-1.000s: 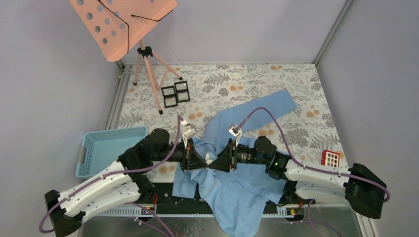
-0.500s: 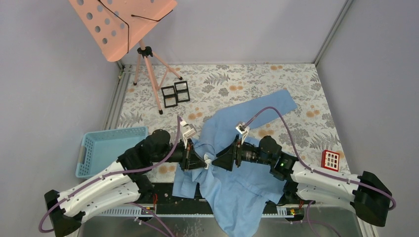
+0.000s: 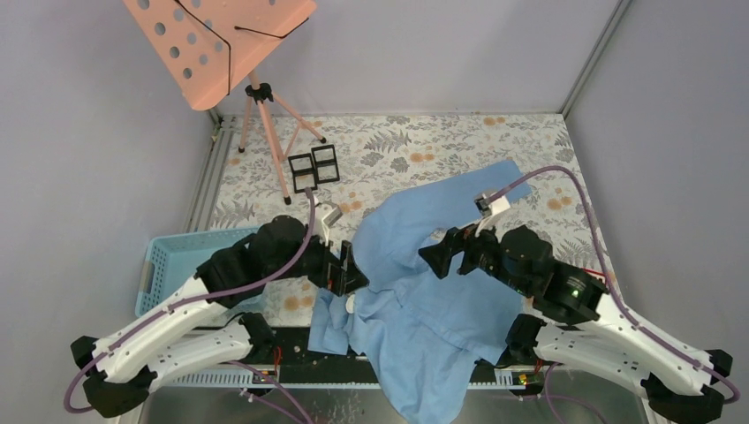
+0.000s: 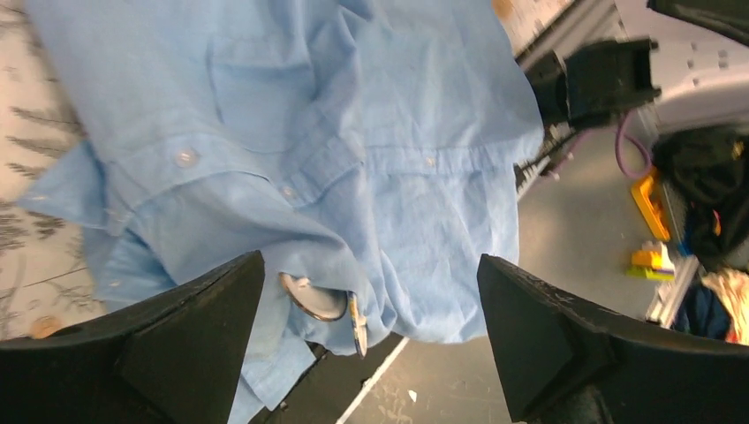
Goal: Pin the brooch onto the clothing
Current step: Pin the brooch to the clothes, then flatten out the clothes at the center of the board.
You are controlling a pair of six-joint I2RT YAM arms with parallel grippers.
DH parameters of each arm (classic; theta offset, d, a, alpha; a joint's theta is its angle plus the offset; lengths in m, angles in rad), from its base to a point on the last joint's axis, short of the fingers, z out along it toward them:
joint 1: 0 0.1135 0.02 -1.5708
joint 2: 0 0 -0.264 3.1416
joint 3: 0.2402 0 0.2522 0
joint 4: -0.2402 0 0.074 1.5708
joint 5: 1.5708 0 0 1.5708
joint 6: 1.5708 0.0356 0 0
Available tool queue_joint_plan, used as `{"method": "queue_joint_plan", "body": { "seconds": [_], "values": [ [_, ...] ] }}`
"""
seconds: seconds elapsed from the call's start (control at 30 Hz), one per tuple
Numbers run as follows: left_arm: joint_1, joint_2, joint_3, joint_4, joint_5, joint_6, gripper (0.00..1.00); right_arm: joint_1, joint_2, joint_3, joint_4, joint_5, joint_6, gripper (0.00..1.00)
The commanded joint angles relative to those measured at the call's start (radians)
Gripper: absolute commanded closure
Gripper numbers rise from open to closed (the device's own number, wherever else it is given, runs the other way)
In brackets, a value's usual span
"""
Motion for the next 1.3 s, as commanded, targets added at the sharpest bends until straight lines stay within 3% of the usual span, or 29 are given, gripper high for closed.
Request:
{"method": "queue_joint_plan", "body": {
  "seconds": [0.0, 0.1, 0.23, 0.53, 0.7, 1.07, 1.27],
  "values": [
    [0.028, 0.071, 0.132, -0.147, -0.212, -0.015, 0.01, -0.004, 0.008, 0.111, -0.333, 0.275, -0.042, 0.00],
    [0.095, 0.135, 0.152, -0.189, -0.293, -0.041, 0.01, -0.008, 0.038, 0.148, -0.410, 0.337, -0.001, 0.00],
    [0.198, 0.165, 0.071, -0.135, -0.270, -0.090, 0.01, -0.062, 0.126, 0.180, -0.454, 0.340, 0.038, 0.00],
    [0.395, 0.272, -0.067, 0.096, -0.154, -0.123, 0.01, -0.439, 0.355, 0.158, -0.347, 0.119, -0.004, 0.00],
    [0.442, 0.453, -0.030, 0.182, -0.155, -0.123, 0.01, -0.677, 0.559, 0.200, -0.213, -0.043, -0.014, 0.02],
    [0.490, 0.818, 0.229, 0.233, -0.091, -0.123, 0.01, -1.000, 0.945, 0.410, -0.155, -0.095, -0.023, 0.04],
    [0.491, 0.968, 0.285, 0.277, -0.010, -0.123, 0.01, -1.140, 1.126, 0.555, -0.152, -0.162, -0.022, 0.06]
  ]
}}
